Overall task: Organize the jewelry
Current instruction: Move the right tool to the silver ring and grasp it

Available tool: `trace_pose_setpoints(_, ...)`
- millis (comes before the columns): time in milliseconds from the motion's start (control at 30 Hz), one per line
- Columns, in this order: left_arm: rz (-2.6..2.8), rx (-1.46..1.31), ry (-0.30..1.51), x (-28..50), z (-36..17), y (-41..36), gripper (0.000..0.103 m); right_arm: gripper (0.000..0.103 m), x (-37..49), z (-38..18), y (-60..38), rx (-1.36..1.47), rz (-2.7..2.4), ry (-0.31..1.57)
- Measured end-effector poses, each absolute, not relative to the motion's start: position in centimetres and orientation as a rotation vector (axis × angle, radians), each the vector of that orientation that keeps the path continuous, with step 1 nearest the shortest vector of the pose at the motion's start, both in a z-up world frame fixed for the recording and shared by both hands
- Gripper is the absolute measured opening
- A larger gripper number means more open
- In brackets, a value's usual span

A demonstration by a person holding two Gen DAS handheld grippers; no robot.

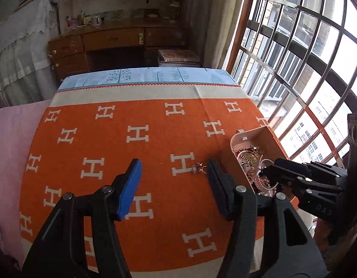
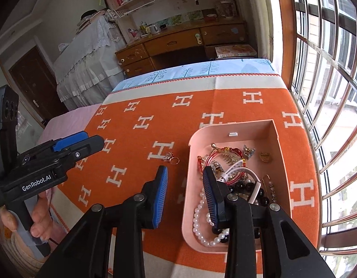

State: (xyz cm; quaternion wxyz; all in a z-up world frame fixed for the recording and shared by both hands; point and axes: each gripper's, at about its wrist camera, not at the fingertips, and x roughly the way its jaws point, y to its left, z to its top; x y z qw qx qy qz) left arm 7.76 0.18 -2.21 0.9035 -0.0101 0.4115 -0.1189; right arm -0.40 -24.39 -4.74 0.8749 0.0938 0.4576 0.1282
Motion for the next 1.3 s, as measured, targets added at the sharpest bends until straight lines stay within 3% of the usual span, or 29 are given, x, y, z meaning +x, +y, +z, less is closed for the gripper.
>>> trace_pose_setpoints(333, -0.136, -0.055, 0.857, 9.1, -2.5, 4.9, 0.055, 0.032, 4.1, -4.2, -18.6, 0.201, 0.337, 1.018)
trace_pose_setpoints(800, -0.148, -0.045, 0.943, 11.3, -6.0, 4.5, 0.055, 0.032, 11.4, -10.7, -14.3, 0.1, 0.305, 1.302)
trace_pose_setpoints(1300, -0.163, -0.075, 0.952, 11.8, -6.9, 5.1, 0.055, 0.032, 14.0, -14.8, -12.9, -0.025, 0.174, 1.383)
